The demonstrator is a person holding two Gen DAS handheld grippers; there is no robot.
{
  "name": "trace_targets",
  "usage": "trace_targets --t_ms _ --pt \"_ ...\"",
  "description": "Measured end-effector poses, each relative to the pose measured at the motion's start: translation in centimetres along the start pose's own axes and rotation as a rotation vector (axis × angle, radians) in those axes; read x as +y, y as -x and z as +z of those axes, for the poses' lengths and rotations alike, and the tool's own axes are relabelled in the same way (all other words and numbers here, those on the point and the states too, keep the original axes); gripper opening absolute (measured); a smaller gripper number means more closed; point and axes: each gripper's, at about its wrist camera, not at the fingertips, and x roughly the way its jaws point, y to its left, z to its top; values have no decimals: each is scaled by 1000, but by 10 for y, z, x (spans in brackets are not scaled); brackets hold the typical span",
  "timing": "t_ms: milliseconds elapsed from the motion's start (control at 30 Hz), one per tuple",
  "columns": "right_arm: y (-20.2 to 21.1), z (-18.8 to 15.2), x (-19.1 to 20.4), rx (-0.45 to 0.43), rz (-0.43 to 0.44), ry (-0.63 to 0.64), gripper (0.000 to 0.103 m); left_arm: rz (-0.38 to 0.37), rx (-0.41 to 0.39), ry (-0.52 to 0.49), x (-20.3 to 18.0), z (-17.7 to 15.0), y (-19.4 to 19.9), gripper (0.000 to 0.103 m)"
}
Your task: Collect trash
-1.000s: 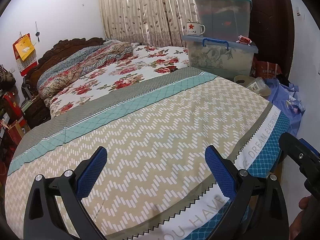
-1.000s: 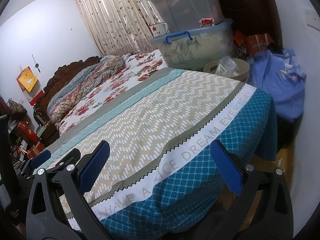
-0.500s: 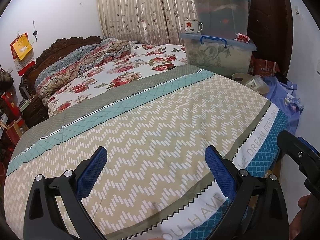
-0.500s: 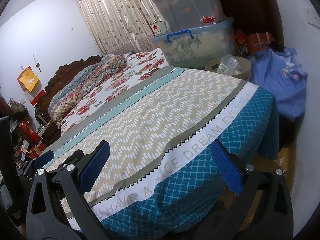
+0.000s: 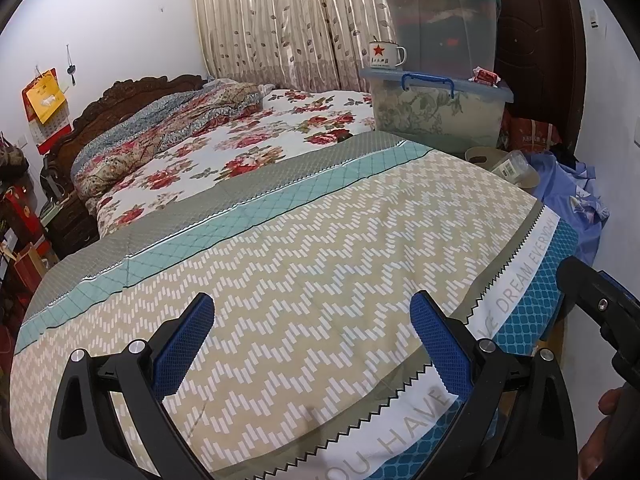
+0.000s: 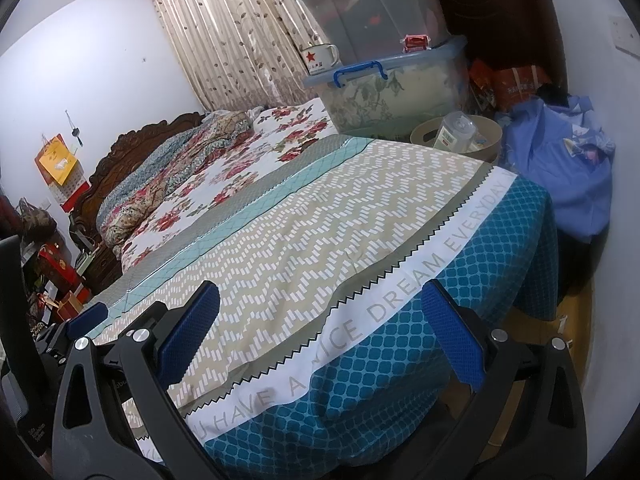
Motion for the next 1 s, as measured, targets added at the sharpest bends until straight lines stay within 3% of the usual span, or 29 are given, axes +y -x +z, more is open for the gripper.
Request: trace_targets --t_ms 1000 --pt "2 -1 2 4 12 -3 99 -11 -16 -17 4 3 5 94"
